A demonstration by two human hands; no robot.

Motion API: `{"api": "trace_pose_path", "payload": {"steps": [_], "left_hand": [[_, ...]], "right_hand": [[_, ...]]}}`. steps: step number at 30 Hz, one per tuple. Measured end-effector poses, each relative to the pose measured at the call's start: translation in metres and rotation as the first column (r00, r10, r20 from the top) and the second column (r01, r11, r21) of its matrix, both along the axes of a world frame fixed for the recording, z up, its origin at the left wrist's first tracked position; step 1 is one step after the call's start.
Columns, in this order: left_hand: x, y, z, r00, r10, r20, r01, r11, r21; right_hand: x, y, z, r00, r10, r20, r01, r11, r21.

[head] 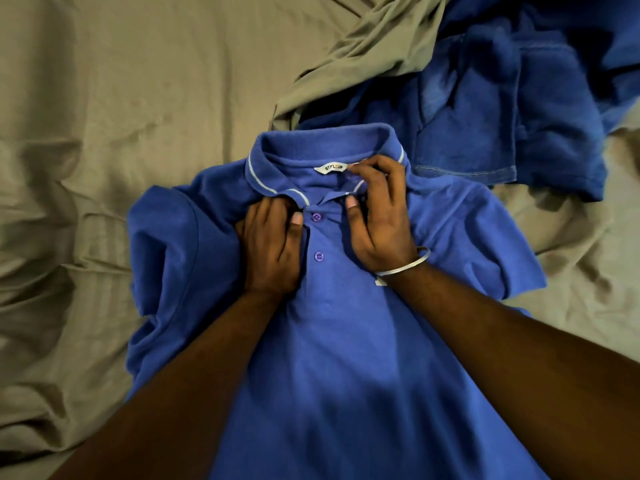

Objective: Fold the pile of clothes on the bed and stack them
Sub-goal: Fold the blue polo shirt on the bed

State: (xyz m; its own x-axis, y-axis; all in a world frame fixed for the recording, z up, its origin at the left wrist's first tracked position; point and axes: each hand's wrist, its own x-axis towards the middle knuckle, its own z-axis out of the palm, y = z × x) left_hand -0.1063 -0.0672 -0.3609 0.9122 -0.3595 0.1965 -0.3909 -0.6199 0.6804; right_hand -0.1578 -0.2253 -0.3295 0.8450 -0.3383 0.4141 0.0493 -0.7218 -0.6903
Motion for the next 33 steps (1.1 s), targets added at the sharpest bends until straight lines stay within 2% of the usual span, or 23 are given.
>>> {"api": "trace_pose_path", "payload": {"steps": [2,3,5,6,7,8,9,10,12,14,16,19,20,24,26,27,29,31,33], "left_hand": [[0.001,0.001,0.003,0.999,0.011,-0.037,-0.015,0.992,-0.128],[0.000,0.002,0.007,0.996,0.029,-0.084,-0.048,0.970,-0.239],[0.000,0.003,0.026,0.979,0.094,-0.180,-0.161,0.900,-0.404],[0.003,0.006,0.037,0.973,0.143,-0.181,-0.203,0.904,-0.377],[0.011,0.010,0.046,0.972,0.199,-0.126,-0.225,0.943,-0.245],[0.018,0.018,0.050,0.965,0.257,-0.055,-0.259,0.965,-0.042],[0.032,0.024,0.057,0.958,0.286,0.008,-0.284,0.944,0.168],[0.046,0.032,0.061,0.961,0.275,0.040,-0.272,0.902,0.335],[0.072,0.040,0.071,0.988,0.157,0.014,-0.145,0.868,0.474],[0.087,0.040,0.084,0.998,0.057,-0.042,-0.029,0.869,0.493],[0.093,0.034,0.096,0.993,0.075,-0.094,-0.023,0.888,0.459],[0.102,0.028,0.113,0.975,0.215,-0.063,-0.185,0.932,0.312],[0.107,0.027,0.115,0.973,0.225,-0.057,-0.196,0.927,0.319],[0.121,0.017,0.112,0.965,0.238,-0.111,-0.141,0.825,0.547],[0.109,0.011,0.116,0.963,0.265,-0.050,-0.207,0.846,0.492],[0.098,0.008,0.118,0.972,0.233,0.012,-0.217,0.882,0.418],[0.063,0.002,0.122,0.992,0.091,0.091,-0.115,0.946,0.302],[0.019,-0.001,0.120,0.994,-0.073,0.084,0.044,0.952,0.304],[-0.022,-0.009,0.111,0.979,-0.202,-0.004,0.188,0.905,0.383]], "right_hand": [[-0.002,0.000,0.009,0.997,-0.068,0.038,0.061,0.986,0.156],[-0.004,-0.001,0.013,0.990,-0.132,0.050,0.119,0.970,0.211],[-0.008,-0.010,0.022,0.949,-0.314,0.023,0.304,0.933,0.192],[-0.009,-0.019,0.027,0.918,-0.396,-0.030,0.397,0.912,0.107],[-0.008,-0.029,0.033,0.887,-0.447,-0.115,0.450,0.893,-0.002],[-0.009,-0.038,0.033,0.853,-0.471,-0.226,0.456,0.882,-0.117],[-0.006,-0.048,0.037,0.820,-0.475,-0.319,0.435,0.880,-0.191],[-0.005,-0.056,0.041,0.815,-0.453,-0.361,0.388,0.890,-0.241],[-0.003,-0.066,0.052,0.885,-0.344,-0.315,0.269,0.928,-0.258],[-0.003,-0.073,0.066,0.934,-0.166,-0.316,0.125,0.981,-0.147],[-0.004,-0.076,0.078,0.913,-0.095,-0.396,0.041,0.989,-0.142],[0.010,-0.085,0.095,0.927,-0.157,-0.341,0.072,0.966,-0.249],[0.018,-0.089,0.097,0.930,-0.158,-0.331,0.078,0.967,-0.243],[0.031,-0.098,0.085,0.879,-0.212,-0.428,0.091,0.954,-0.287],[0.012,-0.090,0.079,0.899,-0.267,-0.348,0.157,0.937,-0.313],[-0.004,-0.083,0.079,0.912,-0.287,-0.294,0.199,0.934,-0.296],[-0.046,-0.071,0.076,0.912,-0.336,-0.233,0.281,0.929,-0.240],[-0.092,-0.057,0.066,0.870,-0.422,-0.254,0.378,0.903,-0.205],[-0.136,-0.050,0.054,0.772,-0.544,-0.328,0.520,0.838,-0.166]]}}
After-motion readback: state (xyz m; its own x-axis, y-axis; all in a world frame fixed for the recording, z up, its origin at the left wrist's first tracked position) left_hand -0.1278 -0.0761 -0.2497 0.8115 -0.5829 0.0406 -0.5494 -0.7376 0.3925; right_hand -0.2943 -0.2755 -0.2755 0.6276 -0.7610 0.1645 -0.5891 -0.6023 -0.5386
